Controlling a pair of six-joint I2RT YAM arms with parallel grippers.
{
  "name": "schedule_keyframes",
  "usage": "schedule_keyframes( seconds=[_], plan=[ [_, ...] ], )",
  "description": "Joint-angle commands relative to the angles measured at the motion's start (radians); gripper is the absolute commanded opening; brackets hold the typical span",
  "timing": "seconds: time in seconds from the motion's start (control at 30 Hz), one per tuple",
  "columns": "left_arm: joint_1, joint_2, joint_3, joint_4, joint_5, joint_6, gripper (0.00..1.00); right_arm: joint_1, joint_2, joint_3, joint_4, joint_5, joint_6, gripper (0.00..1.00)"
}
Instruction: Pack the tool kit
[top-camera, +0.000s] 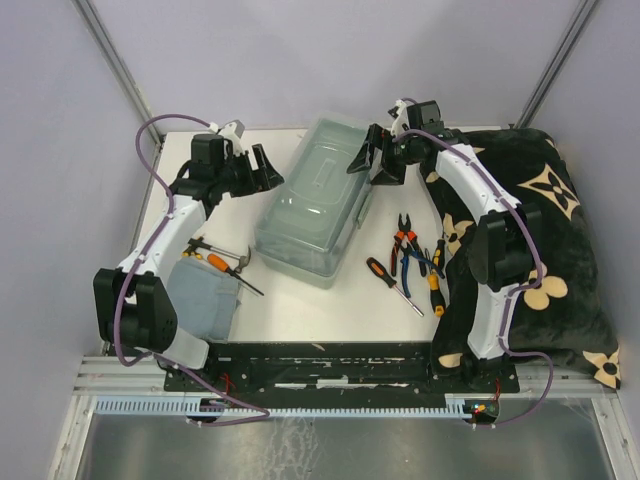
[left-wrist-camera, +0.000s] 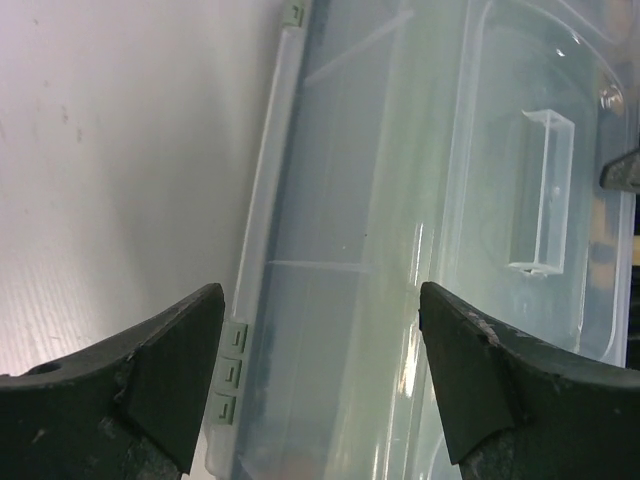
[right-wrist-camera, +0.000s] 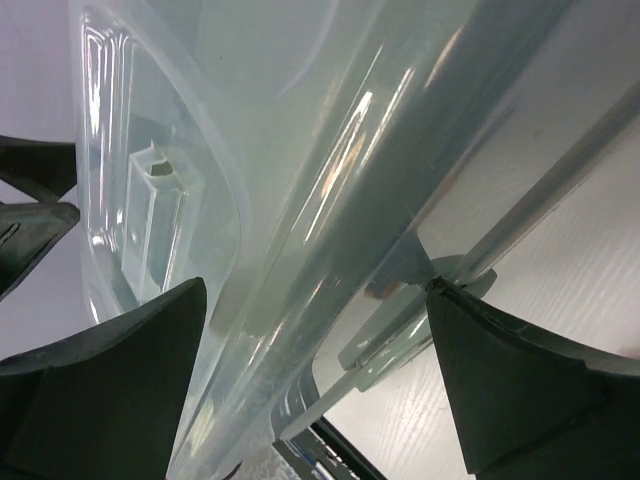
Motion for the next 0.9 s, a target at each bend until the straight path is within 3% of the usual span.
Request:
schedule_keyframes(
  seconds=[0.0,0.13,0.37,0.47,0.63,0.87],
  plan=[
    [-0.059,-0.027,-0.07,-0.111,0.051,-0.074,0.85,0.009,0.043,0.114,-0.049,-0.024,-0.087,0.99],
    [-0.059,-0.075,-0.087,-0.095,-0.016,-0.083,0.86,-0.018,0.001,0.106,-0.056,-0.003,-0.095,0.99],
    [-0.059,-0.16,-0.085,-0.063,-0.142,-0.09,0.9,-0.072,-0.203,-0.078,0.028,0.153,-0.07,0.99],
    [-0.06,-0.208,-0.103,-0.042,-0.198,-0.081,0.93,-0.088,-0.319,-0.251,0.171,0.224,0.008,0.99],
    [-0.059,-0.255,-0.141,0.032,-0.096,-0.067,0.95,-0.1,-0.472,-0.584,0.479,0.238,0.204,0.99],
    [-0.059,-0.221,-0.101,0.013,0.042,0.007,0.96,-0.101,-0.485,-0.871,0.898,0.112,0.428,1.0]
  ],
)
